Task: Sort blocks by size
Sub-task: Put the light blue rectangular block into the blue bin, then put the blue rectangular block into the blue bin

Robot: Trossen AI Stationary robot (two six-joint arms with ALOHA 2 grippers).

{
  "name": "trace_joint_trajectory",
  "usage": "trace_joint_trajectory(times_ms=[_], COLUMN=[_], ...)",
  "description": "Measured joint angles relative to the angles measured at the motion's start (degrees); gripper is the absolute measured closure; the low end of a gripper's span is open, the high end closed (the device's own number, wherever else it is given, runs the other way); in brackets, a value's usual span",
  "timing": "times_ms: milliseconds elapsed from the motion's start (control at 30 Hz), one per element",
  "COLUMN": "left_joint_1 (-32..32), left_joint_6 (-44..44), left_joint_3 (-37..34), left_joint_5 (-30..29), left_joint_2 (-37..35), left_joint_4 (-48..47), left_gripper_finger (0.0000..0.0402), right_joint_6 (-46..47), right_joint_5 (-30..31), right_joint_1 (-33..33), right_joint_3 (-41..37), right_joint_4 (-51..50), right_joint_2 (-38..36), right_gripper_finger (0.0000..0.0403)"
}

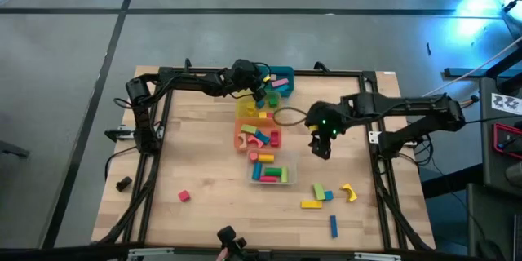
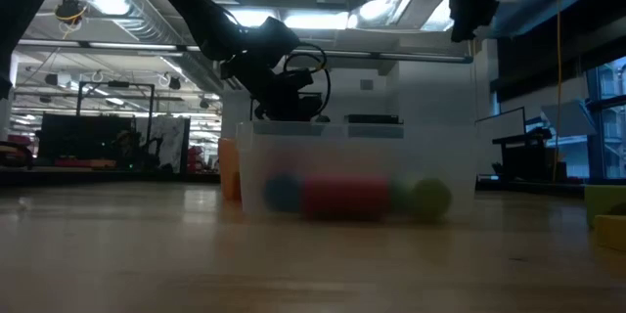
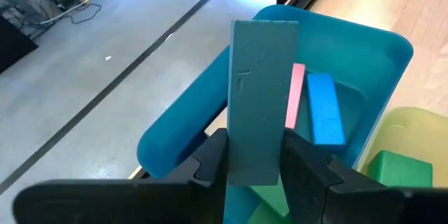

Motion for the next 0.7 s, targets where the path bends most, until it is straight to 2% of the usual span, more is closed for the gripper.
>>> trace_joint_trajectory(times_ms=[167, 333, 500, 700], left_joint_1=[-0.02, -0.04, -0.04, -0.04], left_joint_6=[-0.02, -0.02, -1.70, -2.01], left_joint_3=[0.00, 0.00, -0.02, -0.01], left_joint_5=[0.00, 0.00, -0.01, 0.00], left_joint_2=[0.00, 0.00, 0.00, 0.00], left_joint_4=[0.18, 0.18, 0.17, 0.16], left_gripper_finger=[0.0311, 0.0305, 0.0265, 0.0229], right_joint_6=[3.71, 11.04, 20.58, 36.72], right_joint_5=[4.69, 5.12, 5.10, 5.93], right_joint_1=[4.65, 8.61, 12.83, 18.32], right_joint_3=[0.00, 0.00, 0.00, 0.00], right_joint_4=[-0.03, -0.07, -0.58, -3.87], right_joint_2=[0.00, 0.00, 0.00, 0.13], right_gripper_finger=[0.0196, 0.0196, 0.0196, 0.0196])
